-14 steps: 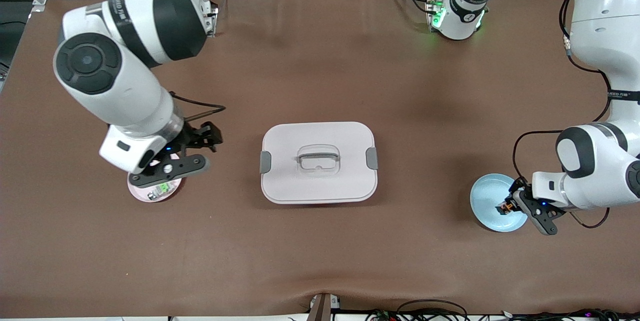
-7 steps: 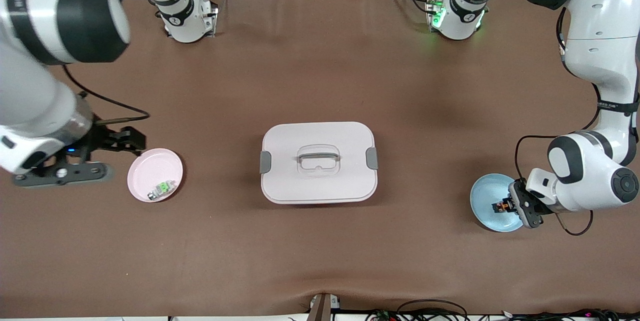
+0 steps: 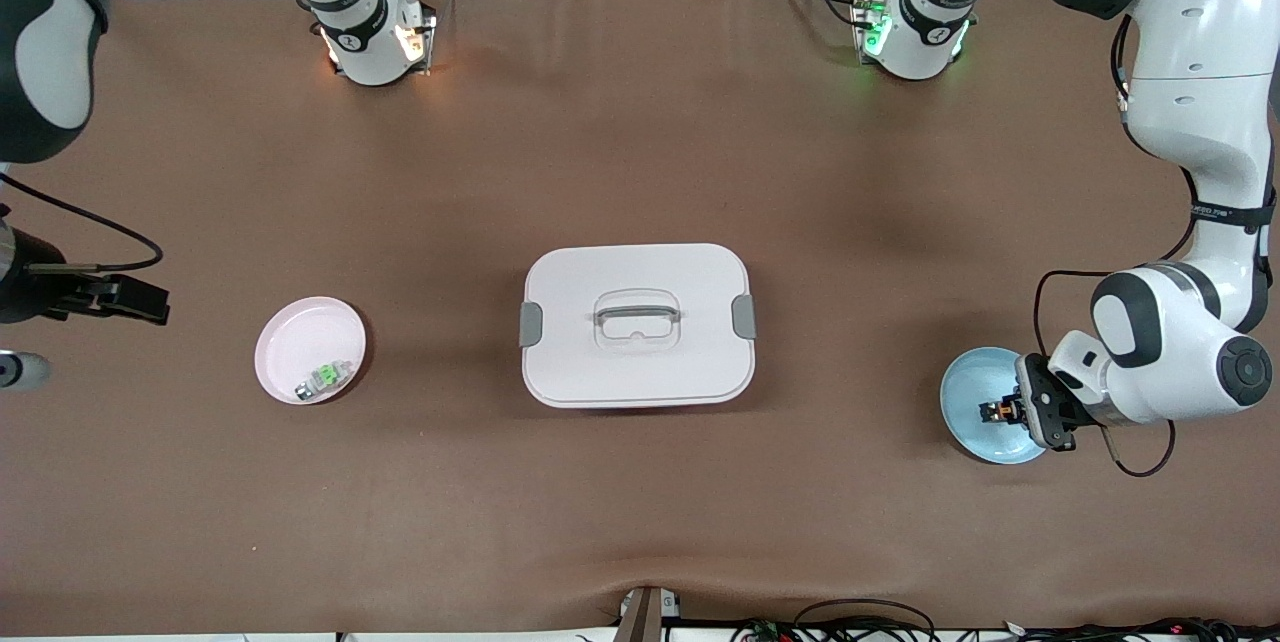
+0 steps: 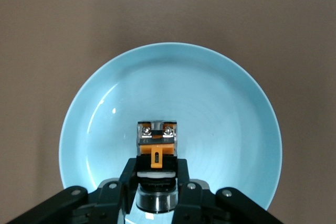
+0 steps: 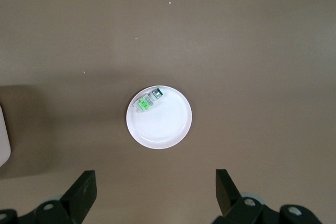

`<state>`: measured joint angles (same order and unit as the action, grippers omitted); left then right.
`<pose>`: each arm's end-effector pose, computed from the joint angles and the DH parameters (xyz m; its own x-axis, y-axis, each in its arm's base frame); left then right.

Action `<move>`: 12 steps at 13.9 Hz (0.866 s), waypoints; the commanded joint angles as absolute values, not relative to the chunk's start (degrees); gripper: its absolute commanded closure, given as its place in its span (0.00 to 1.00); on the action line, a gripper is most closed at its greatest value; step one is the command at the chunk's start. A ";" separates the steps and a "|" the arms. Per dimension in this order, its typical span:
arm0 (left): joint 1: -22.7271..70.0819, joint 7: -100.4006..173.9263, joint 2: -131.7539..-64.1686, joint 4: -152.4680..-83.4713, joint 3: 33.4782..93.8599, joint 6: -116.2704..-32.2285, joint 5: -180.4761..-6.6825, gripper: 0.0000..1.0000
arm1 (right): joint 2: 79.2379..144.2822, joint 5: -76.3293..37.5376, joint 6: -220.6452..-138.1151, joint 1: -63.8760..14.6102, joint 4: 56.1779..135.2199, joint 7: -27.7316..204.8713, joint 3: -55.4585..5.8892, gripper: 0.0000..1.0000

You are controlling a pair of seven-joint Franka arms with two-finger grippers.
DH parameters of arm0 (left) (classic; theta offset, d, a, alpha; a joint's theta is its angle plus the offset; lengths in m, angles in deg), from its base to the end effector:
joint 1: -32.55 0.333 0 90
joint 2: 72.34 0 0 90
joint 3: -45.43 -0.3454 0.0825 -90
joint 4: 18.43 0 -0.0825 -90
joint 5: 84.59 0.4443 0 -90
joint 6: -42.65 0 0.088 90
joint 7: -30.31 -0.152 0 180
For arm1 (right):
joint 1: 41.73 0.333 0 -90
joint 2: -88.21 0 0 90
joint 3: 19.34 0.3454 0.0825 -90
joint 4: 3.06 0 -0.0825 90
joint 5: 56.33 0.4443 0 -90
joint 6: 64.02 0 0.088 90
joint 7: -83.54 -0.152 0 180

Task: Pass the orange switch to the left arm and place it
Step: 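Lower the switch onto the blue plate while the right arm retracts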

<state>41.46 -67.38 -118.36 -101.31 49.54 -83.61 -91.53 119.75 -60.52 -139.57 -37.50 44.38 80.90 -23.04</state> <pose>0.7824 0.0646 0.1449 0.0462 -0.9875 0.1508 -0.9986 -0.0418 0.0319 0.7497 0.0105 0.5945 0.9975 -0.0473 -0.0527 -0.0414 -0.9933 0.1079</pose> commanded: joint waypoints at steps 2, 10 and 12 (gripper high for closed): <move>41.69 -70.32 -117.96 -102.46 49.91 -83.91 -91.71 0.96 | 118.09 -60.46 -139.17 -37.78 46.69 80.99 -22.06 0.00; 41.17 -54.28 -115.41 -101.84 49.83 -83.65 -97.07 0.00 | 115.81 -60.02 -137.32 -39.35 46.51 79.76 -22.06 0.00; 40.99 -44.62 -114.44 -101.84 49.91 -83.47 -97.07 0.00 | 115.45 -59.32 -137.85 -39.53 46.51 79.84 -21.80 0.00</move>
<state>41.29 -51.69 -116.57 -100.89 49.90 -83.71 -96.22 117.41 -60.43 -137.48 -38.45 44.81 80.49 -22.91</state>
